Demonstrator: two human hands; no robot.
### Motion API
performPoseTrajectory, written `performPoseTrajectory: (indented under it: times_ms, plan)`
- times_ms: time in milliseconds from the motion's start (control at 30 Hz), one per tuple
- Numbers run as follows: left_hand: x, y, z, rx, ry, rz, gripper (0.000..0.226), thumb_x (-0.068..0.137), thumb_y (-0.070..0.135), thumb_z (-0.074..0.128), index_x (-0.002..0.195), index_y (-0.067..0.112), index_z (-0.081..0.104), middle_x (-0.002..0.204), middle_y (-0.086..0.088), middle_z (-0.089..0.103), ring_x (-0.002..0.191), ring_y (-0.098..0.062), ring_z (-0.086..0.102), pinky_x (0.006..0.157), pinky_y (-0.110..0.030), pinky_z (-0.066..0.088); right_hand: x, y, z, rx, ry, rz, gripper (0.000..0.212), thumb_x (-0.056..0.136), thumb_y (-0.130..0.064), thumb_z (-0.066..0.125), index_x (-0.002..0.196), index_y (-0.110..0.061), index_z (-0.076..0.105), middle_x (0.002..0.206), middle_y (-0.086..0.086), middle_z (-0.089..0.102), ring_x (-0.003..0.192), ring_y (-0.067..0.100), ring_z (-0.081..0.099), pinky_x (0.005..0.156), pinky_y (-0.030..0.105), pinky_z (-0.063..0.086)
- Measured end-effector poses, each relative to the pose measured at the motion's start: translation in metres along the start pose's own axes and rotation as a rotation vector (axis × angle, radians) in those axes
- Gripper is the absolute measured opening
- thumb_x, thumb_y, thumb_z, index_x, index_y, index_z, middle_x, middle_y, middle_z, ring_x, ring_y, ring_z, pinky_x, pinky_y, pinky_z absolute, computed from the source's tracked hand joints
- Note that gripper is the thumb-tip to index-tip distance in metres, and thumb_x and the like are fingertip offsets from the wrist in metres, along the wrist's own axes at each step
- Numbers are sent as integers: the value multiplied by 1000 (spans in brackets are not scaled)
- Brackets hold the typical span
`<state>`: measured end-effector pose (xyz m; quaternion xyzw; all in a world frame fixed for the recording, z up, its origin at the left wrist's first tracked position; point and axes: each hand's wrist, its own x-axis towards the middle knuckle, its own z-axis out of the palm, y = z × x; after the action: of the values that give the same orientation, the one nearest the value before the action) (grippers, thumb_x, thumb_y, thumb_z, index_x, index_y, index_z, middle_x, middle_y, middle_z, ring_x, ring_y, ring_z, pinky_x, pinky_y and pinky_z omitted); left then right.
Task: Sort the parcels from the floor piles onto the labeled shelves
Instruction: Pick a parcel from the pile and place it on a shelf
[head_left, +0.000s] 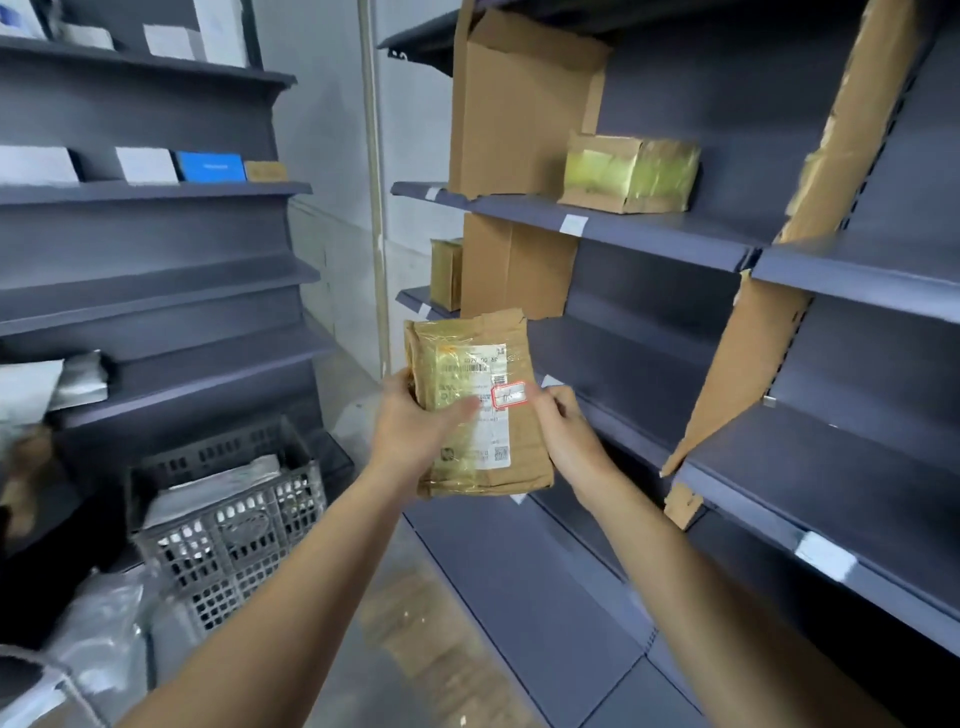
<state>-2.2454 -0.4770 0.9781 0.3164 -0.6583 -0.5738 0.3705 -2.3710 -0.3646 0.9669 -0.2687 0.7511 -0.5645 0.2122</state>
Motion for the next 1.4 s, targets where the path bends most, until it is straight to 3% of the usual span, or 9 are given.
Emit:
performPoseTrajectory:
  times_ms: [133, 300, 533, 700, 833, 1067, 1167, 1300, 1400]
  plan:
    - [89, -17, -21, -45, -84, -11, 52, 75, 18, 84, 115, 23, 50, 93, 16, 63, 78, 1, 64, 46, -9, 46, 65, -8, 47, -3, 74, 26, 38, 91, -66, 44, 104, -31, 50, 110, -5, 65, 101, 12, 59, 89, 34, 45]
    - [202, -18, -55, -28, -166, -14, 59, 72, 22, 86, 122, 18, 55, 103, 8, 70, 81, -2, 68, 49, -10, 48, 139, -41, 105, -9, 149, 24, 45, 85, -73, 46, 103, -31, 50, 106, -6, 66, 103, 13, 62, 98, 42, 47]
    - [326, -6, -86, -37, -164, 46, 65, 73, 15, 85, 121, 17, 40, 95, 10, 61, 74, 4, 59, 45, -4, 41, 238, -87, 158, 11, 173, -34, 48, 90, -69, 44, 112, -26, 50, 108, -7, 65, 103, 11, 61, 97, 39, 48]
    - [411, 5, -94, -30, -191, 61, 68, 74, 17, 85, 123, 19, 38, 94, 13, 59, 77, 0, 60, 47, -10, 44, 316, -106, 185, 53, 140, -91, 55, 76, -82, 47, 102, -34, 50, 104, -6, 71, 100, 14, 67, 91, 40, 54]
    - [474, 14, -96, -36, -190, 97, 70, 74, 17, 85, 125, 19, 38, 93, 13, 59, 77, 0, 61, 47, -11, 44, 373, -125, 198, 46, 122, -161, 51, 92, -66, 42, 109, -19, 49, 98, -5, 70, 92, 11, 67, 69, 23, 50]
    - [557, 31, -101, -65, -211, 133, 72, 72, 17, 87, 130, 14, 45, 95, 11, 63, 78, -3, 65, 51, -16, 48, 444, -151, 215, 15, 167, -244, 45, 87, -71, 45, 98, -27, 50, 102, -4, 70, 96, 12, 67, 93, 43, 53]
    - [589, 42, -105, -77, -235, 164, 72, 71, 18, 87, 131, 14, 46, 95, 12, 64, 75, -2, 66, 50, -16, 49, 466, -169, 221, -16, 199, -275, 47, 85, -75, 44, 96, -29, 50, 105, -6, 68, 99, 11, 65, 97, 44, 50]
    - [626, 55, -112, -109, -293, 168, 66, 72, 19, 86, 128, 14, 53, 100, 5, 69, 74, -6, 69, 48, -18, 51, 486, -186, 230, -46, 246, -311, 49, 79, -80, 43, 92, -34, 52, 108, -6, 66, 102, 13, 64, 99, 47, 48]
    - [657, 64, -117, -103, -374, 187, 37, 76, 18, 82, 109, 20, 64, 97, 3, 73, 77, -11, 72, 55, -23, 53, 502, -197, 240, -65, 307, -341, 47, 77, -82, 43, 89, -38, 54, 111, -4, 65, 104, 15, 64, 99, 49, 49]
